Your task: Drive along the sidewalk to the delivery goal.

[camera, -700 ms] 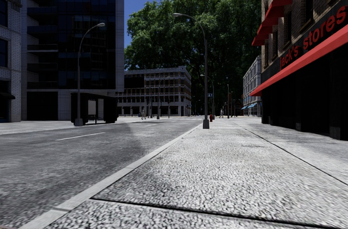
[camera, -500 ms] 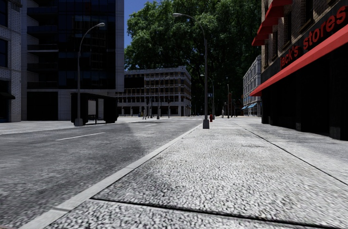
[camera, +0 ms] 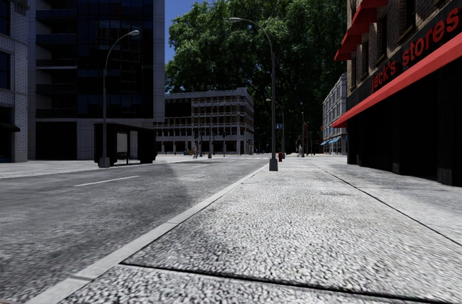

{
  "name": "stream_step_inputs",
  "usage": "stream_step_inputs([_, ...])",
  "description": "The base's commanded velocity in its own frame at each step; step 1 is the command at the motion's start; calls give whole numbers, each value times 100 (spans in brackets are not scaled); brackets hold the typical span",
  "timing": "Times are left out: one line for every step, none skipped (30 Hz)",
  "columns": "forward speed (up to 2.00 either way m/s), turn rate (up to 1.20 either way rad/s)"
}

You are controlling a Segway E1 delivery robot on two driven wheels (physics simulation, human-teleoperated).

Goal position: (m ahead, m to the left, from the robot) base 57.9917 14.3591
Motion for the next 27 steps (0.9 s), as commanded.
stream_step_inputs([0,0])
stream_step_inputs([0,0])
stream_step_inputs([0,0])
stream_step_inputs([0,0])
stream_step_inputs([0,0])
stream_step_inputs([0,0])
stream_step_inputs([0,0])
stream_step_inputs([0,0])
stream_step_inputs([0,0])
stream_step_inputs([16,0])
stream_step_inputs([49,0])
stream_step_inputs([80,0])
stream_step_inputs([80,0])
stream_step_inputs([200,-12])
stream_step_inputs([200,-32])
stream_step_inputs([200,-37])
stream_step_inputs([200,-39])
stream_step_inputs([200,-39])
stream_step_inputs([200,-39])
stream_step_inputs([200,-39])
stream_step_inputs([200,-39])
stream_step_inputs([200,-39])
stream_step_inputs([200,-39])
stream_step_inputs([200,-40])
stream_step_inputs([200,-40])
stream_step_inputs([200,-40])
stream_step_inputs([200,-40])
